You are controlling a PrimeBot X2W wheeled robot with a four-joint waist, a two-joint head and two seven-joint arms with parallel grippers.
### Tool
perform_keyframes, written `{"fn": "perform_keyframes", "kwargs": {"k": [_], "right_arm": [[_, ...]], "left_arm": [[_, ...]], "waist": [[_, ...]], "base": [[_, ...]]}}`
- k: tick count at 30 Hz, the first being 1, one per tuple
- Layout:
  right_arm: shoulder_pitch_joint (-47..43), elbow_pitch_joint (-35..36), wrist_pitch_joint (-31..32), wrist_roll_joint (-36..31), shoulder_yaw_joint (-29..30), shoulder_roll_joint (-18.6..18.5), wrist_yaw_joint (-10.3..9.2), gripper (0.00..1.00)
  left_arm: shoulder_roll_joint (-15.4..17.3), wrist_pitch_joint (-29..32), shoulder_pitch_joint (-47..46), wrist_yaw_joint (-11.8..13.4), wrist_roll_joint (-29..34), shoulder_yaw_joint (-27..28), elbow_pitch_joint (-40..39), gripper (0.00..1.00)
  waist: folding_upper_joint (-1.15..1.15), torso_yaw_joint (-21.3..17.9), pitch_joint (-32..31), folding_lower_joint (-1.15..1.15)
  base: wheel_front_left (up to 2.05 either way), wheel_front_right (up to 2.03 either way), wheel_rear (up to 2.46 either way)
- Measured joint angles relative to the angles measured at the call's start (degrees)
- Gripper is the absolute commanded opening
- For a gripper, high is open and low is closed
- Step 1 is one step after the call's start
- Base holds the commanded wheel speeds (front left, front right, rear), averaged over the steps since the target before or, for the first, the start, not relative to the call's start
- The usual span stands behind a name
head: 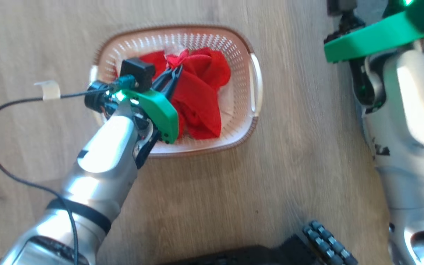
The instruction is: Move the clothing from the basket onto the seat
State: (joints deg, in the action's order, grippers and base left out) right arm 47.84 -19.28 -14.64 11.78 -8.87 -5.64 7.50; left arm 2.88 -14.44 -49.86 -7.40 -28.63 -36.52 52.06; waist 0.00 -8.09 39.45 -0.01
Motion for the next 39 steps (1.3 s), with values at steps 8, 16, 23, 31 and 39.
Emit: {"fn": "perform_keyframes", "kwargs": {"k": [8, 16, 23, 31, 39], "right_arm": [[-4.2, -3.5, 0.0, 1.6, -2.0, -0.5, 0.0, 1.0], [-8.1, -6.2, 0.0, 2.7, -3.1, -0.8, 0.0, 1.0], [-10.8, -8.0, 0.0, 4.0, -4.4, -0.9, 0.0, 1.0], [-13.8, -9.0, 0.0, 4.8, -4.9, -0.8, 0.0, 1.0], [-15.6, -9.5, 0.0, 5.4, -5.7, -0.7, 0.0, 1.0]], "left_arm": [[-0.5, 0.0, 6.6, 0.0, 2.0, 4.6, -4.8, 0.0], [-0.6, 0.0, 10.9, 0.0, 3.5, 7.7, -7.7, 0.0], [-0.7, 0.0, 13.5, 0.0, 4.0, 10.7, -10.8, 0.0], [-0.7, 0.0, 13.8, 0.0, 5.5, 12.8, -15.7, 0.0], [-0.6, 0.0, 13.1, 0.0, 6.0, 12.5, -21.1, 0.0]], "waist": [[0.0, 3.5, -9.0, 0.0], [0.0, 5.8, -16.6, 0.0], [0.0, 7.2, -22.9, 0.0], [0.0, 7.9, -28.2, 0.0], [0.0, 8.0, -30.6, 0.0]], "base": [[0.0, 0.0, 0.0], [0.0, 0.0, 0.0], [0.0, 0.0, 0.0], [0.0, 0.0, 0.0], [0.0, 0.0, 0.0]]}}
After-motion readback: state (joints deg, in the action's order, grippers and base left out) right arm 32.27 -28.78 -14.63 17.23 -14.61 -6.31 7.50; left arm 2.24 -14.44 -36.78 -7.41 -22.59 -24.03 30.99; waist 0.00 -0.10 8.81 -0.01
